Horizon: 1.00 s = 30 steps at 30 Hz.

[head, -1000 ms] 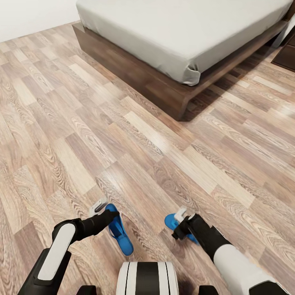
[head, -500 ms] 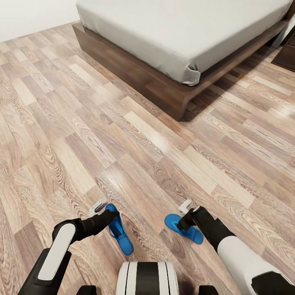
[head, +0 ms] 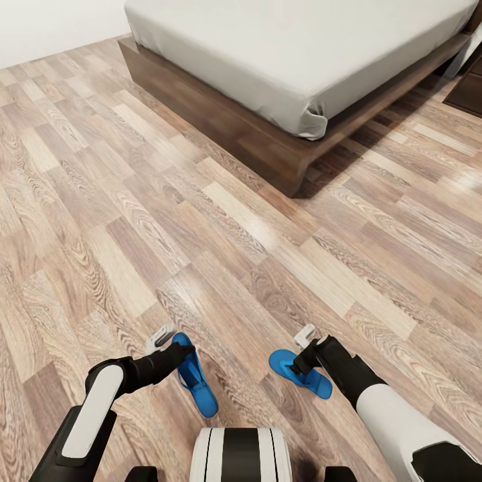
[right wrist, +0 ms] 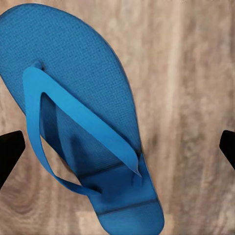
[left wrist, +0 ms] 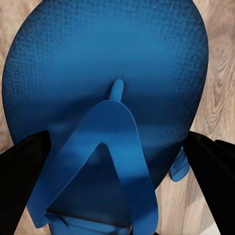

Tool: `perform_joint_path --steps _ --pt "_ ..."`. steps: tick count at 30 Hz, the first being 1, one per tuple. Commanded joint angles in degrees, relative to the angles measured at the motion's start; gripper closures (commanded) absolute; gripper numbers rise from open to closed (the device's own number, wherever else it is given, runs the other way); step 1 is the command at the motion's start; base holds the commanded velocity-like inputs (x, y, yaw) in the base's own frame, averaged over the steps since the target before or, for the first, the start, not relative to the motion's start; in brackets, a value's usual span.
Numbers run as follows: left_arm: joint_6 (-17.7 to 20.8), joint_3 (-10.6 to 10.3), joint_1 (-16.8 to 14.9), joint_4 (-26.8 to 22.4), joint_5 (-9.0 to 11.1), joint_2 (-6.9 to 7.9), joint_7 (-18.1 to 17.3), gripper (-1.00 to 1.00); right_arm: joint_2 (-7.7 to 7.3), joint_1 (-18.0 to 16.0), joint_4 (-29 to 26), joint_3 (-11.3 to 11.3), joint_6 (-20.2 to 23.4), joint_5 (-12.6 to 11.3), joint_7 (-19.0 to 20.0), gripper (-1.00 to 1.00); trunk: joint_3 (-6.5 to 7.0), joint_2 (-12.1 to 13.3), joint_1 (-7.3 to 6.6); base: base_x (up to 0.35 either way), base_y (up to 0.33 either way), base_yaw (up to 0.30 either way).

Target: In the bedroom, move the book from the bed onto either nightstand, and place the two sandals side by side next to the bed.

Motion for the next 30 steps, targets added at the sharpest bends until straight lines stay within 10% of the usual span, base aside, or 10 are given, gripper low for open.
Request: perform_joint_path --steps 1,30 --pt "0.0 -0.1 0.0 -0.1 0.6 0.04 0.6 1.0 -0.05 0.0 -0.1 0.2 0.2 0.6 0.4 -1.0 -0.03 0.0 -0.01 0.0 0.0 0.0" --pt "0.0 -0.1 0.0 0.0 0.6 0.0 0.7 1.0 0.6 0.0 -0.1 0.2 0.3 0.7 0.5 -1.0 -1.59 -0.1 0.17 0.0 0.0 0.0"
